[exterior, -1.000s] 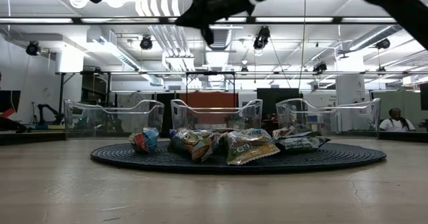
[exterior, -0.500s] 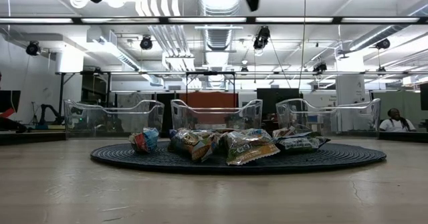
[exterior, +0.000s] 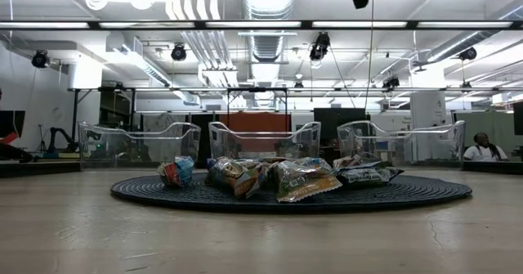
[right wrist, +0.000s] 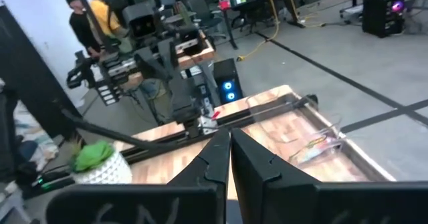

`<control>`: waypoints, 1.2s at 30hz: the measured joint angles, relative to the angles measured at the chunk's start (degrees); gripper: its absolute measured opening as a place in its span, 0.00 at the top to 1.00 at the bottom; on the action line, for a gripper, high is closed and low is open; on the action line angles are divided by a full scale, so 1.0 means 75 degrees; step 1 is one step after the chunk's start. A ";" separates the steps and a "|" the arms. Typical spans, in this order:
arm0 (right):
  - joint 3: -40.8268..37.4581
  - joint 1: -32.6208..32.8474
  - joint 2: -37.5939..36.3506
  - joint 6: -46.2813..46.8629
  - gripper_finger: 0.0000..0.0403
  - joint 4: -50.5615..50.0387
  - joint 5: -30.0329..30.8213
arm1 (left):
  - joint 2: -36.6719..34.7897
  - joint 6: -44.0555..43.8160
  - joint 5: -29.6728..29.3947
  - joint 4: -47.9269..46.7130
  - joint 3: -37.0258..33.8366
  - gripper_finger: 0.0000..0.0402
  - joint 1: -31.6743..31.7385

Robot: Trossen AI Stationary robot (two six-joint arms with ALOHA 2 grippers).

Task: Pick and place Granola Bars by type
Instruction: Put the red granola bar into the left transparent bin

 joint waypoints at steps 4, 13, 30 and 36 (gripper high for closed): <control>-0.0366 0.0118 -0.0292 0.0029 0.98 -0.0004 0.0000 | 0.0229 0.0001 -0.0001 0.0239 0.0000 1.00 0.0000; -0.0636 0.0199 -0.0311 0.0169 0.98 -0.0003 -0.0012 | 0.0740 -0.0341 0.0159 0.0959 0.0000 1.00 0.0000; -0.0563 0.0196 -0.0288 0.0092 0.98 -0.0008 -0.0015 | 0.0927 -0.0669 0.0378 0.1039 0.0000 0.59 -0.0003; -0.0563 0.0196 -0.0288 0.0154 0.98 -0.0008 -0.0015 | 0.1044 -0.0828 0.0451 0.1036 0.0000 0.50 -0.0003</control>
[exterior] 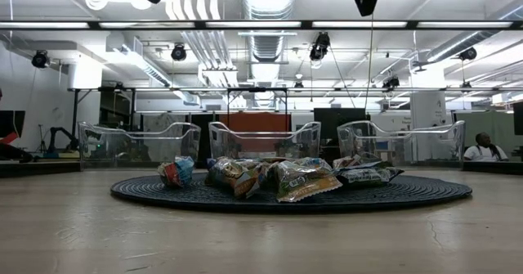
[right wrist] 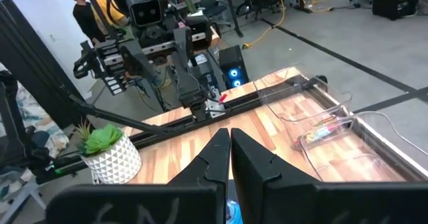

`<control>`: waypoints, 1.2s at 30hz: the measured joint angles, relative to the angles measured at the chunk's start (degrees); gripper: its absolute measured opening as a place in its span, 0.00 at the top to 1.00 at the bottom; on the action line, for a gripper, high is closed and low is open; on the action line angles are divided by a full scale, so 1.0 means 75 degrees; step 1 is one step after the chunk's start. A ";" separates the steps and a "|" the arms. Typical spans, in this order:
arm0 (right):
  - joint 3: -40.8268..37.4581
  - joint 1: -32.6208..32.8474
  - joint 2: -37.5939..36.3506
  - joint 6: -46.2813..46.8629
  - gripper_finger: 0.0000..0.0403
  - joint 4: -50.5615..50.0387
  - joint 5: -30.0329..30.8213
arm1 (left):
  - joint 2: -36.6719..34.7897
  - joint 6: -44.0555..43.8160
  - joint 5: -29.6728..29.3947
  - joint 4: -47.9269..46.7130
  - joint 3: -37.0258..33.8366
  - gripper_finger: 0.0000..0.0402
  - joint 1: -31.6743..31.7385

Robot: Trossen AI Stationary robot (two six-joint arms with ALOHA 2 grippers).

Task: Pick and place Granola Bars by type
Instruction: Put the red granola bar into the left transparent bin

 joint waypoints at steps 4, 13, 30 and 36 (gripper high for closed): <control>0.0000 0.0000 0.0000 0.0011 0.98 0.0000 -0.0002 | 0.0067 -0.0590 0.0174 -0.0003 0.0000 0.50 -0.0019; 0.0000 -0.0003 0.0003 -0.0015 0.98 -0.0015 -0.0002 | 0.0573 -0.0845 0.0407 -0.1115 0.1039 0.50 -0.0243; 0.0000 -0.0009 0.0003 0.0012 0.98 -0.0125 -0.0002 | 0.3116 -0.5186 0.0328 -0.5849 0.4599 0.50 -0.0233; 0.0000 -0.0006 0.0003 0.0192 0.98 -0.0135 0.0007 | 0.3626 -0.6882 0.0337 -0.6392 0.4575 0.50 -0.0233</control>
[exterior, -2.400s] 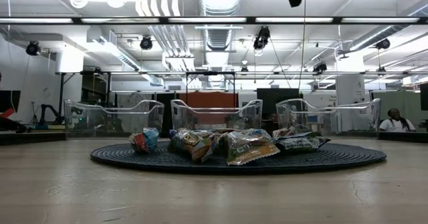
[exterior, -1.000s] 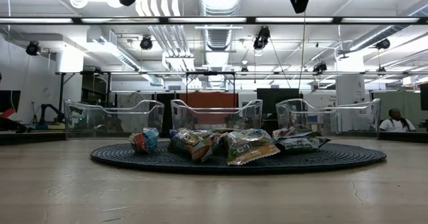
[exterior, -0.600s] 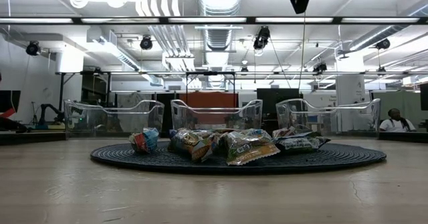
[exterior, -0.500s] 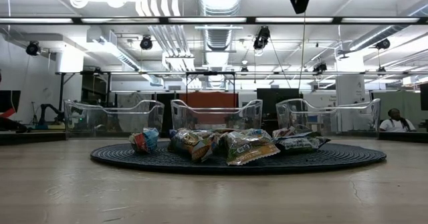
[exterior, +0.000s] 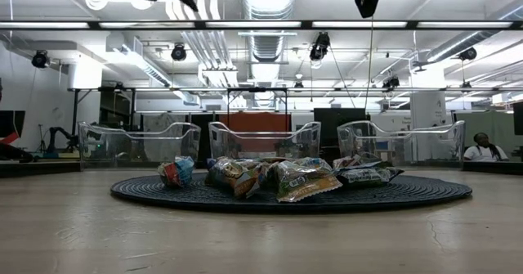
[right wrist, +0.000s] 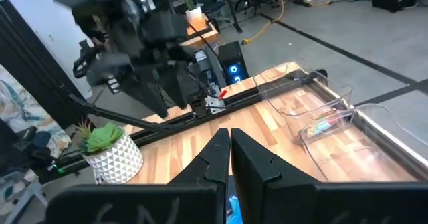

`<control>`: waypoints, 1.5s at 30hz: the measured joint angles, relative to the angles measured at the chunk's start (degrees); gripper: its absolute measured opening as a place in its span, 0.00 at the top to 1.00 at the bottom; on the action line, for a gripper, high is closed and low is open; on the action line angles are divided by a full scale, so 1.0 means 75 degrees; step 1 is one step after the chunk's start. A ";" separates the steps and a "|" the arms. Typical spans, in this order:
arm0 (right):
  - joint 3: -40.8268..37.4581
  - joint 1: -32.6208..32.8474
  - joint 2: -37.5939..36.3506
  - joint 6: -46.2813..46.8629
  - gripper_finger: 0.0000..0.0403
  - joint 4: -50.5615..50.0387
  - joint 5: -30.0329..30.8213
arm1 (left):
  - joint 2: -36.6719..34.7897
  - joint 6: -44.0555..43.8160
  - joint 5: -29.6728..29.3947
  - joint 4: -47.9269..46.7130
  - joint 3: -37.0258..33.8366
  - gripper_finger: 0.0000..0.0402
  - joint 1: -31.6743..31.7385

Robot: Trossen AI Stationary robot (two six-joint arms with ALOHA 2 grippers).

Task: Pick and place Granola Bars by type
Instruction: Put the red granola bar into the left transparent bin

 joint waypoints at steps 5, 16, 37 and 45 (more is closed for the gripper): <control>0.0000 0.0006 0.0000 0.0079 0.98 -0.0280 0.0400 | 0.0479 -0.0944 0.0068 -0.0554 -0.0020 0.50 -0.0006; 0.0000 0.0003 0.0003 -0.0039 0.98 -0.1022 0.0830 | 0.1636 -0.1800 0.0510 -0.0772 -0.0030 0.50 -0.0212; 0.0000 0.0006 0.0003 -0.0339 0.98 -0.1291 0.0766 | 0.2290 -0.5457 0.0483 0.0130 -0.1560 0.50 -0.0944; 0.0000 0.0003 0.0003 -0.0380 0.98 -0.1360 0.0766 | 0.2299 -0.5783 0.0501 0.1337 -0.2153 0.50 -0.0927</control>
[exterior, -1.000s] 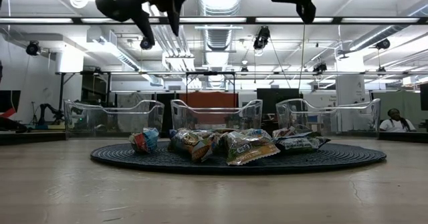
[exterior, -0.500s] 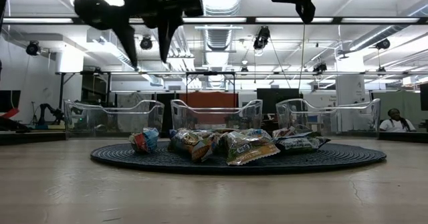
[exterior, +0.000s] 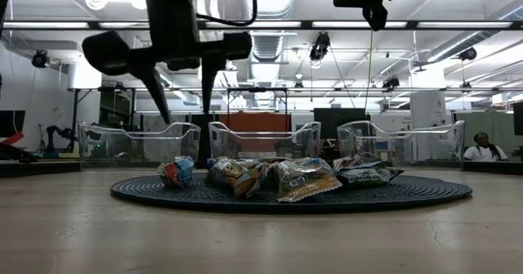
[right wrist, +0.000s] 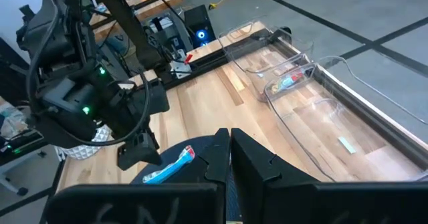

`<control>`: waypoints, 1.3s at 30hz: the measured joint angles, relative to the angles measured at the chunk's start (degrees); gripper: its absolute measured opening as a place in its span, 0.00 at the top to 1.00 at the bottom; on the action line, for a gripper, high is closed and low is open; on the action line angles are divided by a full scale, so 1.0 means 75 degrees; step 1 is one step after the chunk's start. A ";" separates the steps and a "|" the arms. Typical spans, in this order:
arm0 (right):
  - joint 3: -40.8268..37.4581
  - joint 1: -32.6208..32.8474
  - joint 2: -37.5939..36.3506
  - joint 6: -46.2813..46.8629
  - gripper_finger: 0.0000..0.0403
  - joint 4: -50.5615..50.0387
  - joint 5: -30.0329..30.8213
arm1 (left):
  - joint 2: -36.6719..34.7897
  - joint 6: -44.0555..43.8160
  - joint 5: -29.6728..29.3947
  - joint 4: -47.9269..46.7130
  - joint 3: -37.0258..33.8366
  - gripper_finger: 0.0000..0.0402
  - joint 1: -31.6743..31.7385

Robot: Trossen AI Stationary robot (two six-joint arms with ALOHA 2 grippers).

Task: Pick and place Granola Bars by type
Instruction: Put the red granola bar into the left transparent bin

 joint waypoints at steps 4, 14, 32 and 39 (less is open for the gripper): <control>0.0000 0.0000 0.0000 0.0001 0.98 0.0000 0.0002 | 0.0009 -0.0021 -0.0020 -0.0008 -0.0235 0.50 0.0039; 0.0000 0.0000 0.0000 0.0001 0.98 0.0000 0.0003 | 0.0015 0.0076 -0.0118 0.0352 -0.0603 0.50 0.0314; 0.0000 -0.0006 0.0000 -0.0025 0.98 0.0000 0.0009 | 0.0522 0.0892 0.0070 0.1084 -0.0682 0.50 0.0574; 0.0000 -0.0003 0.0000 -0.0027 0.98 0.0000 0.0012 | 0.0525 0.0729 0.0086 0.0682 -0.0682 0.50 0.0583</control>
